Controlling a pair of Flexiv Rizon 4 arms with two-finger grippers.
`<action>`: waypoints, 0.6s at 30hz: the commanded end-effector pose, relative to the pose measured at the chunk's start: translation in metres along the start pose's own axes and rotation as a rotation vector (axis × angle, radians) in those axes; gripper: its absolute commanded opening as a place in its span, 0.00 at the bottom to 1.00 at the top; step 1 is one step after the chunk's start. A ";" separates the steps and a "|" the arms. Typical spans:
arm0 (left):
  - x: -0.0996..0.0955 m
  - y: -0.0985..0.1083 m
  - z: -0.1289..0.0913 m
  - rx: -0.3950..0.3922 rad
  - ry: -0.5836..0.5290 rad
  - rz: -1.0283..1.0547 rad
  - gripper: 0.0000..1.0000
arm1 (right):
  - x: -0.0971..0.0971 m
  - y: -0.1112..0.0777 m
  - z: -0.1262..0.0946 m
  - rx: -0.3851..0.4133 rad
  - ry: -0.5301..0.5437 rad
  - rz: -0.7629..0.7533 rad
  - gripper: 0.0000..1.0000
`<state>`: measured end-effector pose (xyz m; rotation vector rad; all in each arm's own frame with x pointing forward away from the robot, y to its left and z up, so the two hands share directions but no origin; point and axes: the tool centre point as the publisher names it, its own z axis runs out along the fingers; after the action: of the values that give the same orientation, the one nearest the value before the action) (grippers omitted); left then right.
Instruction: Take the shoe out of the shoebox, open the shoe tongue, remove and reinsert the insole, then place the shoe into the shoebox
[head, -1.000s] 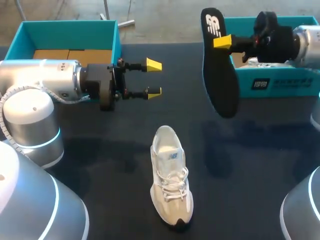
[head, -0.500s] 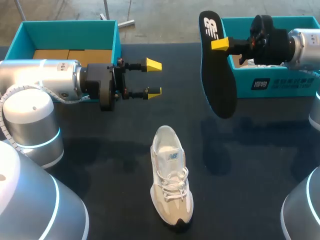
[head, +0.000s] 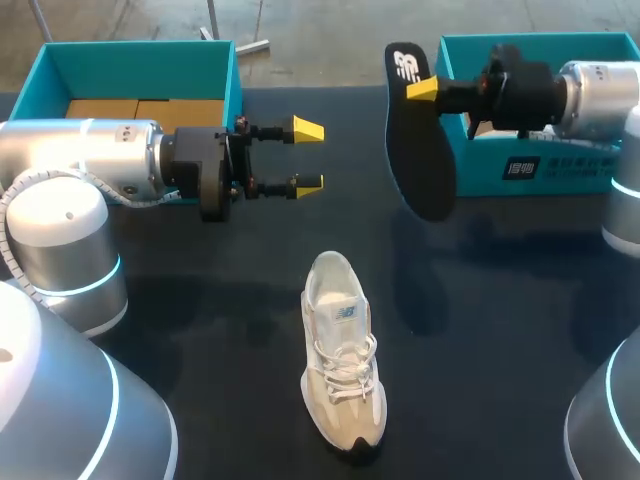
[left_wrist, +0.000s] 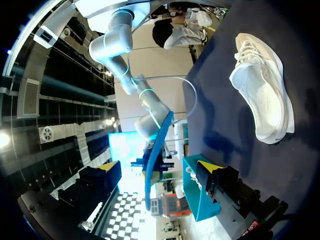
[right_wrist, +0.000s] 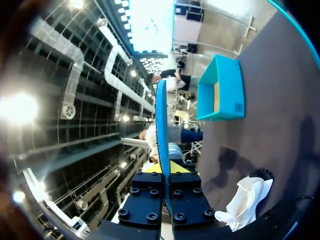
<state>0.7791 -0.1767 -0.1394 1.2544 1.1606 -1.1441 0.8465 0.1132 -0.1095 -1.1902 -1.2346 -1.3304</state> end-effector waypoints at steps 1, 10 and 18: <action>0.001 -0.001 0.001 -0.002 -0.001 0.002 1.00 | -0.003 0.007 0.007 0.016 -0.019 0.029 0.00; 0.001 -0.001 0.001 -0.002 -0.001 0.002 1.00 | -0.003 0.007 0.008 0.025 -0.025 0.035 0.00; 0.002 0.005 0.013 -0.004 0.002 0.011 1.00 | -0.003 0.007 0.008 0.025 -0.025 0.035 0.00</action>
<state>0.7803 -0.1806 -0.1402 1.2598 1.1532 -1.1347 0.8539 0.1198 -0.1117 -1.2072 -1.2378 -1.2769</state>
